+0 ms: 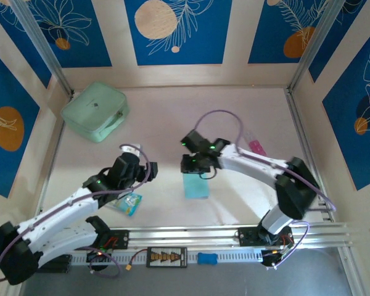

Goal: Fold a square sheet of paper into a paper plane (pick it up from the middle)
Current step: Turn over the paper at the center of the table, then third fold the triangle at the center of the table.

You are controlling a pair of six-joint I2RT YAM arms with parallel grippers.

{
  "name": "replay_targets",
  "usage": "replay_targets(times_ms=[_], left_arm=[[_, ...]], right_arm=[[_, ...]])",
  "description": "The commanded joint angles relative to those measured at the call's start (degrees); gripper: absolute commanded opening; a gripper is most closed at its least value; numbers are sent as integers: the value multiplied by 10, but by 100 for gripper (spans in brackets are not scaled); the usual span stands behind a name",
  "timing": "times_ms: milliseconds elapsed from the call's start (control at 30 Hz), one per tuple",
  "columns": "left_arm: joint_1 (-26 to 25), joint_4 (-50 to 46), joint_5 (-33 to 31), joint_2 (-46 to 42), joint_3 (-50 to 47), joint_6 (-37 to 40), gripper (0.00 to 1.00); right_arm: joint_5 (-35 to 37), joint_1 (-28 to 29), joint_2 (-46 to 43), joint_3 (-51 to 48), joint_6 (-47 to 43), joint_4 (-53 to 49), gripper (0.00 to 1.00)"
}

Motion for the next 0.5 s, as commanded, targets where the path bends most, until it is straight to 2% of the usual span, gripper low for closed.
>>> replay_targets(times_ms=[0,100,200,367,467], left_arm=[[7,45,122,73,42,2,82],[7,73,192,147,70,-5,79],[7,89,250,220,96,-17,76],[7,107,323,309,131,-40,73],[7,116,344,343,140,-53,72]], right_arm=[[-143,-64,-51,-123,42,158,23],[-211,-124,-87,-216,66,255,17],[-275,-168,-85,-265,72,318,12],[-312,-187,-40,-280,65,356,10],[-326,-187,-4,-284,71,382,8]])
